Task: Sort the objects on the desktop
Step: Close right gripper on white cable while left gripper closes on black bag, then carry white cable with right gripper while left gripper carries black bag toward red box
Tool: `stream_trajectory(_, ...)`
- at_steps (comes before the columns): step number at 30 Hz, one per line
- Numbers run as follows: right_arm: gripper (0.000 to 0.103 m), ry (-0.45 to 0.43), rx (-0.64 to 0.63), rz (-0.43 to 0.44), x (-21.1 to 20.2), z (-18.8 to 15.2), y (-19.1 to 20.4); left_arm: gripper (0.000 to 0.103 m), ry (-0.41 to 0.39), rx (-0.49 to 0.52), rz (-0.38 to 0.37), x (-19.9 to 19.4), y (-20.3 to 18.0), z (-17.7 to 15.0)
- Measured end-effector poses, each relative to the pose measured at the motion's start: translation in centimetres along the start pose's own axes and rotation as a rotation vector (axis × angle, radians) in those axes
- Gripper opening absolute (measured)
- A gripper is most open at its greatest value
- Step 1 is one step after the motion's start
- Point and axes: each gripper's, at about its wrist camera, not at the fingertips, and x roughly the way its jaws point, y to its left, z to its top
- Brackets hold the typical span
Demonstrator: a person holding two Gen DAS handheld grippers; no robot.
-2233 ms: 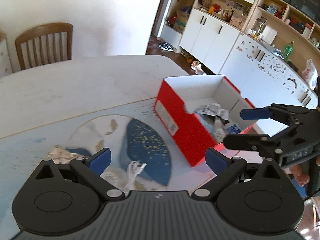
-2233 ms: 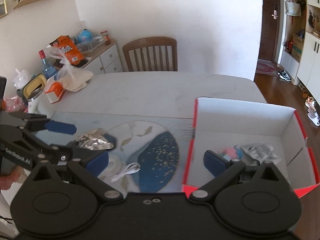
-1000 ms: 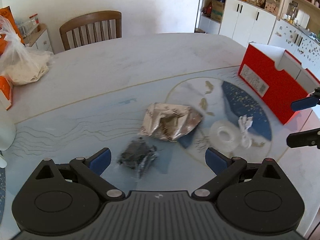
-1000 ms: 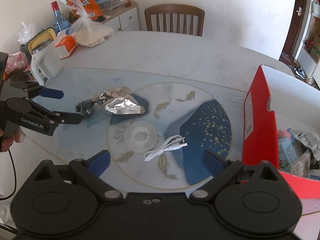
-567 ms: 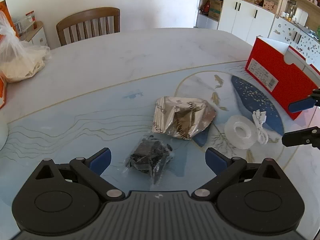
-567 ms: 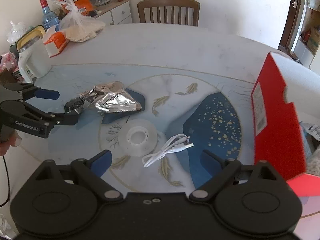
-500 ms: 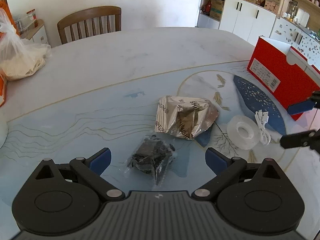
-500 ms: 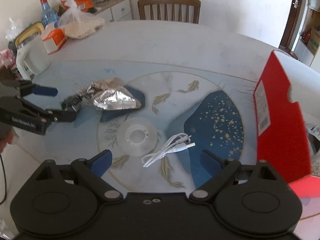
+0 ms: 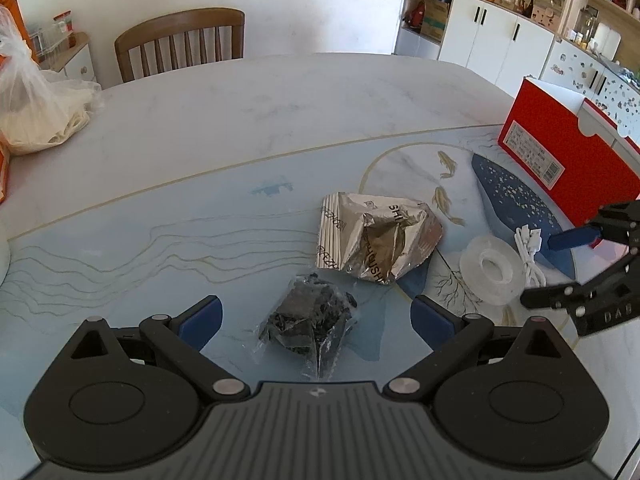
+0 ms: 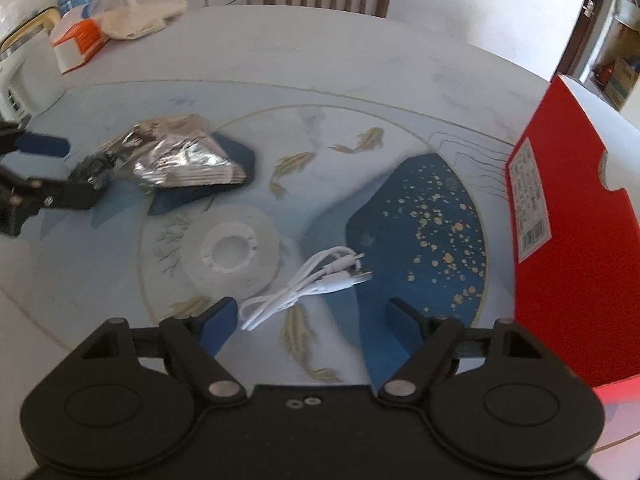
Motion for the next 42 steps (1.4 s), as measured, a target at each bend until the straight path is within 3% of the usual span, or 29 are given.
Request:
stream_trajectory(7, 0.069, 0.001, 0.069, -0.040, -0.2, -0.2, -2.5, 0.101, 0.003, -0.004, -0.004, 0.2, 0.1, -0.1)
stream_trajectory(14, 0.055, -0.011, 0.072, -0.038, -0.1, 0.0, -2.4, 0.100, 0.009, 0.006, -0.006, 0.7, -0.3, -0.4)
stream_trajectory(20, 0.037, -0.011, 0.080, -0.021, -0.3, 0.1, -2.1, 0.089, 0.015, 0.000, 0.005, 0.9, -0.1, -0.4)
stream_trajectory(26, 0.017, -0.011, 0.084, -0.015, -0.5, -0.1, -1.9, 0.069, 0.024, -0.013, 0.010, 1.1, 0.1, -0.6)
stream_trajectory(33, 0.014, -0.009, 0.100, -0.006, -0.7, -0.3, -2.0, 0.056, 0.022, -0.033, 0.004, 0.8, 0.2, -0.6)
stream_trajectory(42, 0.012, -0.033, 0.103, 0.011, -2.0, -0.6, -2.2, 0.049, 0.006, -0.030, 0.027, -0.1, -0.4, -1.1)
